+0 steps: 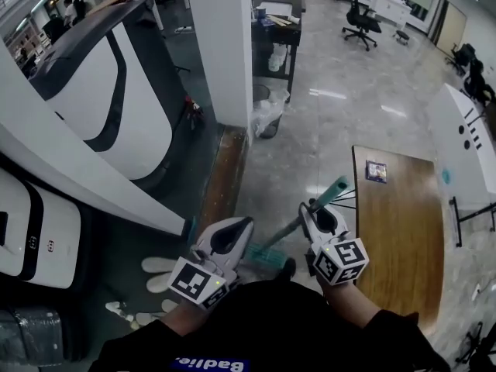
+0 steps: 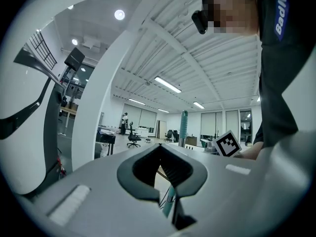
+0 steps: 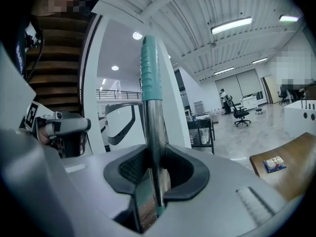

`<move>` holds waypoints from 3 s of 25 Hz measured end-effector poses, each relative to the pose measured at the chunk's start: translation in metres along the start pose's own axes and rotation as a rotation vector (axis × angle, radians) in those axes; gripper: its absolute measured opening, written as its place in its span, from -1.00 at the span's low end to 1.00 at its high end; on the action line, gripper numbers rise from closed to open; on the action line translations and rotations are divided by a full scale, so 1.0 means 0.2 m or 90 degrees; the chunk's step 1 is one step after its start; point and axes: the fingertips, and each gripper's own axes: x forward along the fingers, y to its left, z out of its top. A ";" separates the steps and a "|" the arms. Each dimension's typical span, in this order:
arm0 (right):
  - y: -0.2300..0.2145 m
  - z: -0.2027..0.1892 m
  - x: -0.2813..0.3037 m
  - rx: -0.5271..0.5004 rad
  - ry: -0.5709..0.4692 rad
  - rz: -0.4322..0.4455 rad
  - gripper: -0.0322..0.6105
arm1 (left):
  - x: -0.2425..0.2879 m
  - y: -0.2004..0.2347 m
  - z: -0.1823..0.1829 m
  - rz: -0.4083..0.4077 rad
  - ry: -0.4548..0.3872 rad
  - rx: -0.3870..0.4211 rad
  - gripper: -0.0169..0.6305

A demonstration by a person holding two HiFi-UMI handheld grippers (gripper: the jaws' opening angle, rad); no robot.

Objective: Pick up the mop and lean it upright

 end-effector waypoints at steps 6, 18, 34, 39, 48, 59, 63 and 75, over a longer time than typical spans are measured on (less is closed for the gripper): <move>-0.10 0.10 0.12 -0.009 -0.008 0.090 -0.58 | 0.31 0.00 0.03 0.030 0.020 0.032 -0.89; -0.56 0.26 0.26 -0.009 -0.037 0.093 -0.57 | 0.71 -0.02 0.02 0.055 0.060 0.046 -0.89; -1.13 0.47 0.77 -0.032 -0.029 -0.051 -0.57 | 1.28 0.54 0.01 -0.035 0.024 -0.001 -0.89; -1.23 0.52 1.06 -0.046 -0.013 -0.094 -0.58 | 1.46 0.91 0.11 -0.066 0.011 -0.009 -0.89; -1.29 0.52 1.62 -0.082 0.038 -0.103 -0.58 | 1.58 1.48 0.13 -0.080 0.016 -0.044 -0.89; -1.28 0.56 2.14 -0.139 0.078 0.001 -0.58 | 1.54 1.85 0.19 -0.015 -0.004 -0.042 -0.89; -1.28 0.55 2.34 -0.169 0.103 0.082 -0.58 | 1.53 1.98 0.23 0.033 -0.009 -0.034 -0.89; -1.46 0.45 2.85 -0.220 0.194 0.367 -0.58 | 1.88 2.21 0.32 0.160 -0.006 -0.010 -0.89</move>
